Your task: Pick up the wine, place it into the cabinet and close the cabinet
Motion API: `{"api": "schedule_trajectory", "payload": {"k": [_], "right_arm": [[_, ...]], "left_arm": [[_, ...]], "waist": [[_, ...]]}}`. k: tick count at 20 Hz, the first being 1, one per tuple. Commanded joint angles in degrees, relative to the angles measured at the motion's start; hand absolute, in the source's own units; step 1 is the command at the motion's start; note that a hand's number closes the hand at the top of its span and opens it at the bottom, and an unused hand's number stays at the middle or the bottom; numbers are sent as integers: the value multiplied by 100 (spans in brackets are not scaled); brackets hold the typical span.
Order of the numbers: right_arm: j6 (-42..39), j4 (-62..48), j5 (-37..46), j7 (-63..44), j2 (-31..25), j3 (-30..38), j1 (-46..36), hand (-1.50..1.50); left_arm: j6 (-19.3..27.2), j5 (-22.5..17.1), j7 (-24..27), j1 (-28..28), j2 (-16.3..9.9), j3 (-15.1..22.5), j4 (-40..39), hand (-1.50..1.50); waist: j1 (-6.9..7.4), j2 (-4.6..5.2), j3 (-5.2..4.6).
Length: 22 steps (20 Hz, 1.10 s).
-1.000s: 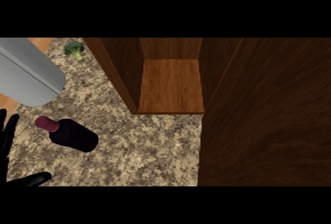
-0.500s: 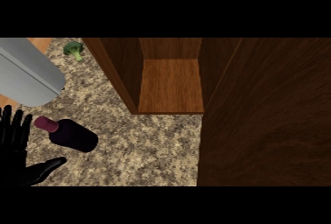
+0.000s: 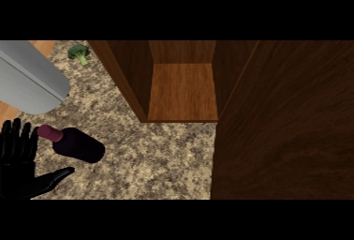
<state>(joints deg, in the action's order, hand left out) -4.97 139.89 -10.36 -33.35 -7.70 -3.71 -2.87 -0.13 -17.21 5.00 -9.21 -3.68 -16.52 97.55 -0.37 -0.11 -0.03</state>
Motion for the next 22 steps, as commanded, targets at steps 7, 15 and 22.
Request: {"api": "schedule_trajectory", "payload": {"k": [7, 15, 22], "right_arm": [[80, 1190, -445, -550, -19, 140, 159, -150], [52, 841, -485, -569, -77, 291, -209, -150], [-84, 972, -547, -447, 69, 260, 190, -150]], "left_arm": [[-363, 170, 903, 420, -71, -86, -1478, -150], [-724, 121, 1411, 362, -27, -69, -2015, -150], [-760, 107, 1632, 812, -222, -211, -2669, -150]], "waist": [[-46, -1, -2], [6, 5, 0], [-15, 2, 1]]}}
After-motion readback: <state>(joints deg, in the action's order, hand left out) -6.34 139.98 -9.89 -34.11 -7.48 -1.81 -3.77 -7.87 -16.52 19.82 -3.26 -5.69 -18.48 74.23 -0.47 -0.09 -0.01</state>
